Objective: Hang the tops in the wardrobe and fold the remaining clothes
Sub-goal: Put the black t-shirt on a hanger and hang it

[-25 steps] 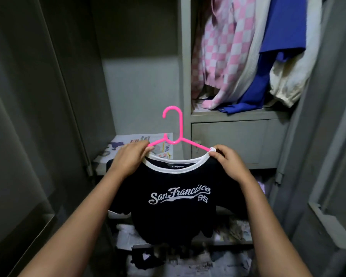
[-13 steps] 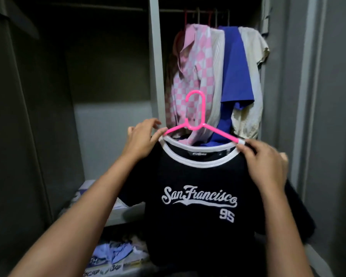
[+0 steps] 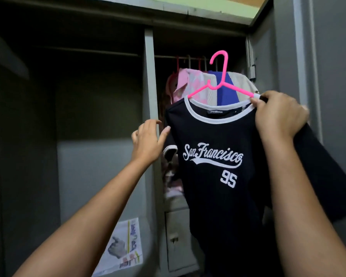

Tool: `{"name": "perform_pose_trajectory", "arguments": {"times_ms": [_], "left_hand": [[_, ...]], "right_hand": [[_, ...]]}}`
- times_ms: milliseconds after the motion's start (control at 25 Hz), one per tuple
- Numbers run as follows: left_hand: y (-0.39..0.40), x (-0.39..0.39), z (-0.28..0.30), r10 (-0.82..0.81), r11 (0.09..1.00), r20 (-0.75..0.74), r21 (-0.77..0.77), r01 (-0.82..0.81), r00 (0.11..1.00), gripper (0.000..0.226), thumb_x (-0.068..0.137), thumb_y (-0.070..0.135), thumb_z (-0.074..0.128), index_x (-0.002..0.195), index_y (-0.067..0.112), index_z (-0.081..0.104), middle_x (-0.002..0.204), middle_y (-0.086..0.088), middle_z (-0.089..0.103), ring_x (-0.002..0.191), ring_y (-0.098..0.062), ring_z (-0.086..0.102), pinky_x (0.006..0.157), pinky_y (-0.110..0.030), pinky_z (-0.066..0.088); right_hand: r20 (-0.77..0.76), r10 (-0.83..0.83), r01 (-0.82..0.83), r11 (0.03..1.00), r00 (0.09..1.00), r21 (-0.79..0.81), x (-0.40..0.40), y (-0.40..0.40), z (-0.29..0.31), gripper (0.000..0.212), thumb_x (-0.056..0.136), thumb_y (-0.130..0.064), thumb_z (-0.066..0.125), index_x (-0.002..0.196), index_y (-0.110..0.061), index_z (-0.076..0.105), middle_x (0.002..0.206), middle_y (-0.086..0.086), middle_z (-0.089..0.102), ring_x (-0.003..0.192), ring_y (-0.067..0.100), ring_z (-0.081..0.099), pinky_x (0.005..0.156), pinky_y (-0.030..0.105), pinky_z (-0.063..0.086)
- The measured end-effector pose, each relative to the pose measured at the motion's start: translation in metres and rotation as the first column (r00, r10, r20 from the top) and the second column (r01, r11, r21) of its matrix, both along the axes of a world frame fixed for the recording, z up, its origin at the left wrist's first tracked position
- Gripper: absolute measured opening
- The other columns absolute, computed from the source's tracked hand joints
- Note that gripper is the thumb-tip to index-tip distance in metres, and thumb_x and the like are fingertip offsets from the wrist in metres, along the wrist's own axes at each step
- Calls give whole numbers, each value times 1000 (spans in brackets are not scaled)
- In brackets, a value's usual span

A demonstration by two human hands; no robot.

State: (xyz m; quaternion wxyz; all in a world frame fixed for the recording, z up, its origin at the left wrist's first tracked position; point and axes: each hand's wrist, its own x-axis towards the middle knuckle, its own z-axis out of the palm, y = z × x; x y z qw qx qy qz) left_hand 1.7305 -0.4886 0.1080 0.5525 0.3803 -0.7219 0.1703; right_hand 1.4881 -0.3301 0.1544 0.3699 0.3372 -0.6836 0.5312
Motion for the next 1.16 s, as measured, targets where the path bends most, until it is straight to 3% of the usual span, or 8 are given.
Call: {"name": "perform_pose_trajectory", "arguments": {"times_ms": [120, 240, 400, 520, 680, 1000, 1160], "left_hand": [[-26, -10, 36, 82, 993, 74, -94, -74, 994, 53, 95, 46, 46, 137, 16, 39, 143, 1, 41, 137, -18, 30, 112, -39, 18], [-54, -17, 83, 174, 980, 117, -121, -160, 978, 72, 95, 46, 45, 150, 11, 17, 158, -3, 16, 148, -20, 5, 120, -41, 4], [-91, -34, 129, 343, 916, 123, -265, -303, 931, 79, 96, 48, 39, 152, 8, 1, 161, -7, -2, 148, -21, -8, 120, -42, -6], [-116, -45, 134, 382, 907, 54, -215, -363, 923, 82, 97, 50, 35, 151, 6, -7, 160, -9, -10, 147, -23, -14, 118, -45, -8], [-141, -48, 118, 469, 824, -1, -359, -438, 883, 82, 95, 48, 34, 151, 5, -7, 160, -11, -7, 147, -24, -10, 120, -45, -2], [-144, -46, 120, 402, 841, -15, -391, -375, 916, 77, 96, 45, 35, 152, 7, -3, 160, -10, -3, 148, -21, -8, 121, -41, -1], [-138, -44, 119, 376, 871, 18, -349, -347, 926, 77, 97, 46, 33, 152, 7, -4, 160, -9, -4, 148, -21, -9, 121, -41, -2]], "right_hand": [[-67, -15, 16, 1000, 998, 12, 13, -54, 53, 30, 95, -38, 52, 108, -15, 67, 104, 15, 67, 98, 33, 61, 84, 36, 34], [-137, -21, 27, 999, 990, 42, 32, -114, 104, 21, 97, -23, 51, 104, -12, 67, 106, 13, 67, 100, 32, 62, 85, 35, 36], [-204, -58, 75, 994, 977, 74, 53, -191, 160, 24, 94, -5, 45, 107, -10, 65, 111, 12, 65, 104, 33, 61, 88, 36, 37], [-257, -93, 123, 987, 962, 104, 60, -241, 181, 30, 91, 2, 41, 109, -8, 64, 113, 13, 63, 105, 33, 59, 88, 38, 38], [-300, -116, 151, 984, 947, 96, 57, -287, 194, 28, 90, 0, 44, 110, -6, 63, 113, 14, 61, 104, 34, 58, 88, 38, 39], [-344, -82, 150, 972, 936, 179, 80, -299, 197, 20, 87, -7, 53, 106, -8, 61, 109, 11, 62, 101, 29, 59, 84, 36, 39], [-239, 81, -44, 987, 968, 157, 73, -273, 190, 23, 88, -10, 57, 111, -7, 61, 115, 12, 61, 107, 30, 58, 72, 34, 40]]}}
